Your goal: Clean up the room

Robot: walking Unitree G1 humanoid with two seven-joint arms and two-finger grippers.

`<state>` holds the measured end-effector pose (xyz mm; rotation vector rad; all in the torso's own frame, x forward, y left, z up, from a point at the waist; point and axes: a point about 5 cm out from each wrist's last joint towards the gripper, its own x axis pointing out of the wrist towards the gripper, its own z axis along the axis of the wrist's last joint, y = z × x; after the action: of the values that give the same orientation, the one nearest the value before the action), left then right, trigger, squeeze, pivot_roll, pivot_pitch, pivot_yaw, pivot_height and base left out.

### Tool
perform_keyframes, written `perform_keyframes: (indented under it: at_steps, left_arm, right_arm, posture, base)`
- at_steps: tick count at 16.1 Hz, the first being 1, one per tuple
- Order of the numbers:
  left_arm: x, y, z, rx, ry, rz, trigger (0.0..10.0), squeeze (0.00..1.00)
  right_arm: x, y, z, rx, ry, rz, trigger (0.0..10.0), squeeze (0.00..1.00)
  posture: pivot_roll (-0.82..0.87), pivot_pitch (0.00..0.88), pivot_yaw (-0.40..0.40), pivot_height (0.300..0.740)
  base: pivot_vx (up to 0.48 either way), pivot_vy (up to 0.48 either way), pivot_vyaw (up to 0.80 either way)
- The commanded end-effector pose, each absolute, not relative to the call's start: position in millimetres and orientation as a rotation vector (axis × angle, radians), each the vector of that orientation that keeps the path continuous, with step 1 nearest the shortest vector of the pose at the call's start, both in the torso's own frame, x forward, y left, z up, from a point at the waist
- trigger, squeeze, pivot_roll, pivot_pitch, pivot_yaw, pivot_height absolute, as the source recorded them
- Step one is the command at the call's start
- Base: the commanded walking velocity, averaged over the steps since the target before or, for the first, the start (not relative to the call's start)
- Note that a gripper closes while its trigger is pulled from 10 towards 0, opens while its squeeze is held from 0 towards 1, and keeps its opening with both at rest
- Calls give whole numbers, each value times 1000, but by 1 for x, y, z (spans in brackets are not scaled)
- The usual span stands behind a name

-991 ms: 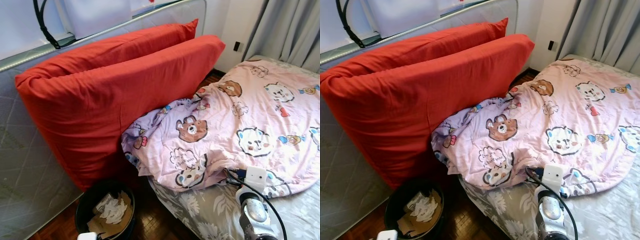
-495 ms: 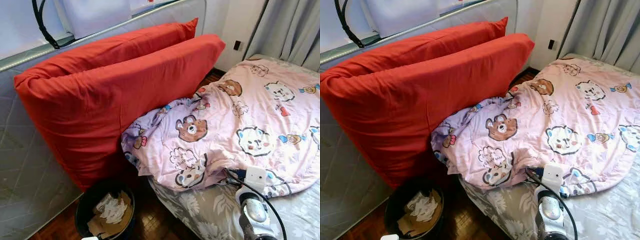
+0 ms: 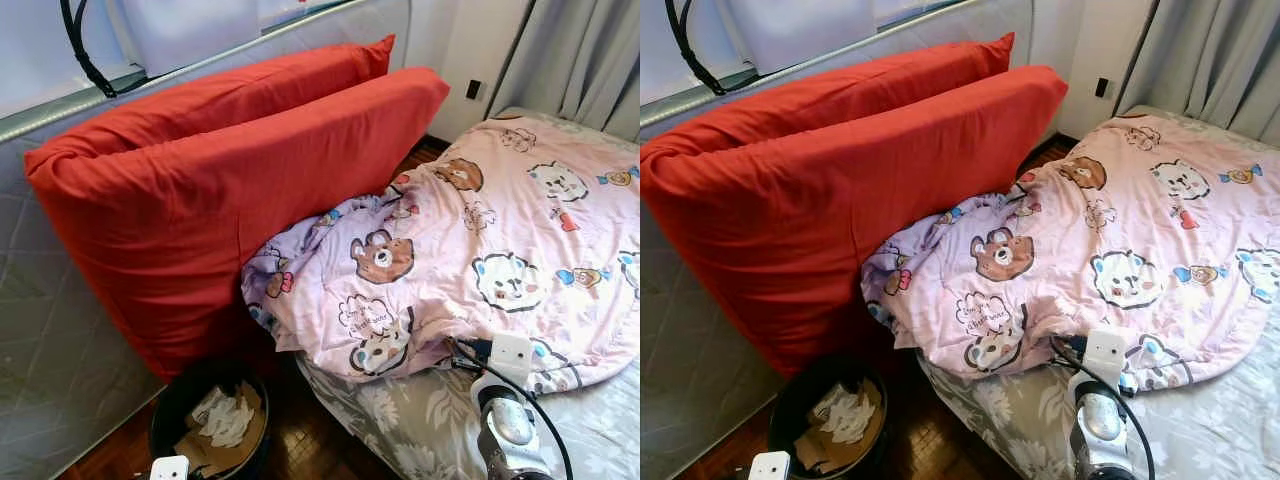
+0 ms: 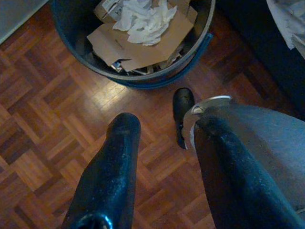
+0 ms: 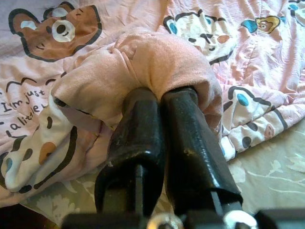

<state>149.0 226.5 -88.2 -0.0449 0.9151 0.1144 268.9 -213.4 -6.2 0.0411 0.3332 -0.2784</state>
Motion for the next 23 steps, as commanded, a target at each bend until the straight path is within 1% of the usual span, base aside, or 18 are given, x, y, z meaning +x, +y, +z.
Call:
perform_keyframes:
  at_steps: [1,4,5,6,9,14,16,23]
  left_arm:
    - [149,221,-90,-46,930,108,10000,0]
    - [162,194,-91,-54,928,87,10000,0]
    - [162,189,-91,-55,931,82,10000,0]
    - [164,176,-92,-59,938,70,10000,0]
    - [166,165,-92,-61,941,62,10000,0]
    - [167,163,-92,-60,942,61,10000,0]
    - [166,168,-92,-54,946,70,10000,0]
    - [165,172,-92,-55,945,77,10000,0]
  right_arm:
    - [269,-212,-6,47,330,-274,10000,0]
    - [271,-211,-5,46,329,-270,10000,0]
    - [271,-210,-5,46,329,-268,10000,0]
    - [271,-209,-5,48,330,-262,10000,0]
    - [271,-207,-5,50,330,-259,10000,0]
    - [271,-207,-5,50,330,-259,10000,0]
    - [271,-208,-5,52,330,-258,10000,0]
    - [273,-207,-4,54,325,-255,10000,0]
  posture:
    - [55,90,22,740]
    - [58,94,21,740]
    - [58,94,21,740]
    - [59,95,21,740]
    - [60,95,23,740]
    - [61,95,24,740]
    - [64,95,23,740]
    - [65,90,19,740]
  base:
    - [0,0,0]
    - [0,0,0]
    - [0,0,0]
    - [0,0,0]
    - [0,0,0]
    - [0,0,0]
    - [-246,0,0]
    - [-251,0,0]
